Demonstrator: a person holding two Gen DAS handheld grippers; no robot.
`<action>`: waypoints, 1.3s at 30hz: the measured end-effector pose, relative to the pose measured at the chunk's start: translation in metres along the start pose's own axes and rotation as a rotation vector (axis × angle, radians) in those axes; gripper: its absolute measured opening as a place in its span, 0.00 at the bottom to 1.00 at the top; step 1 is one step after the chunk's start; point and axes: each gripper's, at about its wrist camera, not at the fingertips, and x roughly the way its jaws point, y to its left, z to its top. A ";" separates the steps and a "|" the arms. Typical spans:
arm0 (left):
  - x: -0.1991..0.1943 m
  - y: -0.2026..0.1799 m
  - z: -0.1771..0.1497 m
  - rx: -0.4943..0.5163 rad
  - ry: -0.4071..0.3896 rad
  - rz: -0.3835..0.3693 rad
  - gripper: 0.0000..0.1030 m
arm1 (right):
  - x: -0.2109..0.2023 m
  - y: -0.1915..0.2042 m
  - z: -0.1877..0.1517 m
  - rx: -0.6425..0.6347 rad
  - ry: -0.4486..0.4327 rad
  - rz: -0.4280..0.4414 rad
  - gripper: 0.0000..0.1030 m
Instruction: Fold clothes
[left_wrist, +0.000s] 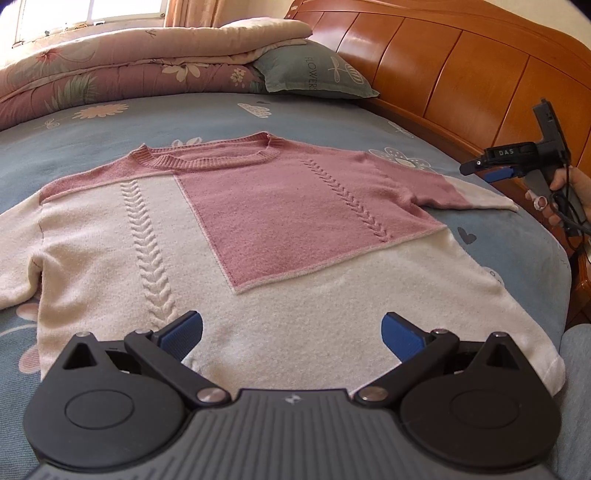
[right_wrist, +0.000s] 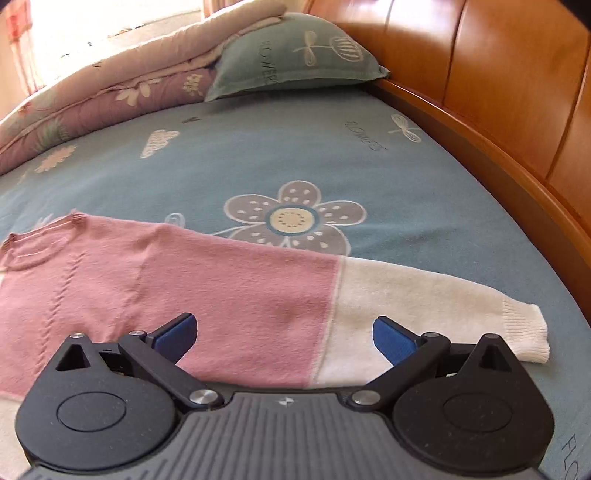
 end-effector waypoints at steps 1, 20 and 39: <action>0.000 0.001 0.000 -0.004 0.003 0.002 0.99 | -0.012 0.016 -0.005 -0.033 -0.006 0.032 1.00; 0.005 0.008 -0.001 -0.031 0.054 0.036 0.99 | -0.035 0.212 -0.158 -0.170 -0.009 0.176 1.00; -0.015 0.018 0.007 -0.077 0.014 0.028 0.99 | -0.081 0.190 -0.157 -0.140 -0.108 0.174 1.00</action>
